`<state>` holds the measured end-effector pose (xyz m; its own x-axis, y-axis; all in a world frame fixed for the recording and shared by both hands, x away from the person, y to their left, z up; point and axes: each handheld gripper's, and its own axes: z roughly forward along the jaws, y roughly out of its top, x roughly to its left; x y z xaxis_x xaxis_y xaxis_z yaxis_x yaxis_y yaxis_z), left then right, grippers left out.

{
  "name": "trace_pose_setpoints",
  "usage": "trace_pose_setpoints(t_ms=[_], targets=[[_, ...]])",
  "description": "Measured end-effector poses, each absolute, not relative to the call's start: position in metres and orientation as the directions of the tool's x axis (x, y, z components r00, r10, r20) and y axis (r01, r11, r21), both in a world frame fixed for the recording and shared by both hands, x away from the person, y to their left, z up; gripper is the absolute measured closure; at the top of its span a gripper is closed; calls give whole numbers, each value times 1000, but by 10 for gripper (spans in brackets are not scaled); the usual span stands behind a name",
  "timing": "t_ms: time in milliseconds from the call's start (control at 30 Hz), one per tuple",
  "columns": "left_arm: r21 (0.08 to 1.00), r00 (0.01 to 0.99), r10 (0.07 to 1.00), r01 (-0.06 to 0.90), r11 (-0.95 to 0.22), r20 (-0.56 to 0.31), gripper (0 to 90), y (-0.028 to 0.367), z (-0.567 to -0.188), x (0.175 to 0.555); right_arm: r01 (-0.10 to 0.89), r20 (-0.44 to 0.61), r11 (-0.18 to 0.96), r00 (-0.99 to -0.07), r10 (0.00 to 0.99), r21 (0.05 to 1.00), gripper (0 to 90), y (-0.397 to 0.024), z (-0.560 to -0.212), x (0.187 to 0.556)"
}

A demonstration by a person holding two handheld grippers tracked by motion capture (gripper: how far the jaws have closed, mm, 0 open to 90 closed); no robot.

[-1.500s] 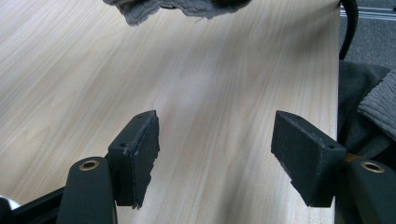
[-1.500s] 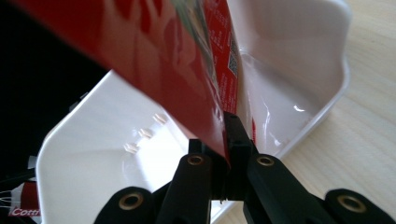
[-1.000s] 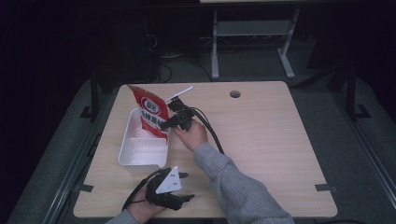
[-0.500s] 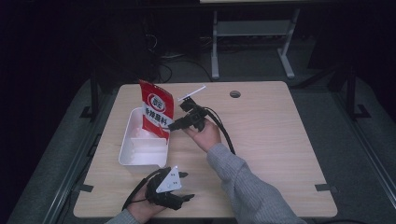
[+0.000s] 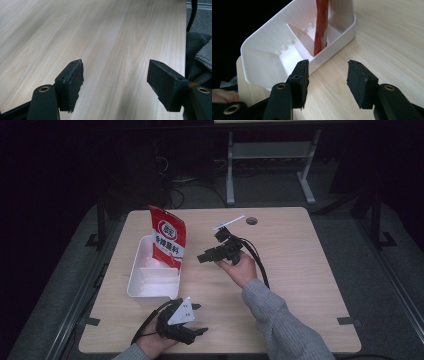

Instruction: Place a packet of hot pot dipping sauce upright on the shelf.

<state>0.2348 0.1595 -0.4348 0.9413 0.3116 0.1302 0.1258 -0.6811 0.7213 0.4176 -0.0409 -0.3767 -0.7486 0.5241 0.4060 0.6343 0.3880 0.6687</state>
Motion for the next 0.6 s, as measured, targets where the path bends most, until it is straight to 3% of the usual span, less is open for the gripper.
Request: trace_pose_setpoints(t_ms=[600], targets=[[719,938,324,140,-681,124,271,159,-436,238,651,418,355,-728,543,671,488,-95,-379,395]])
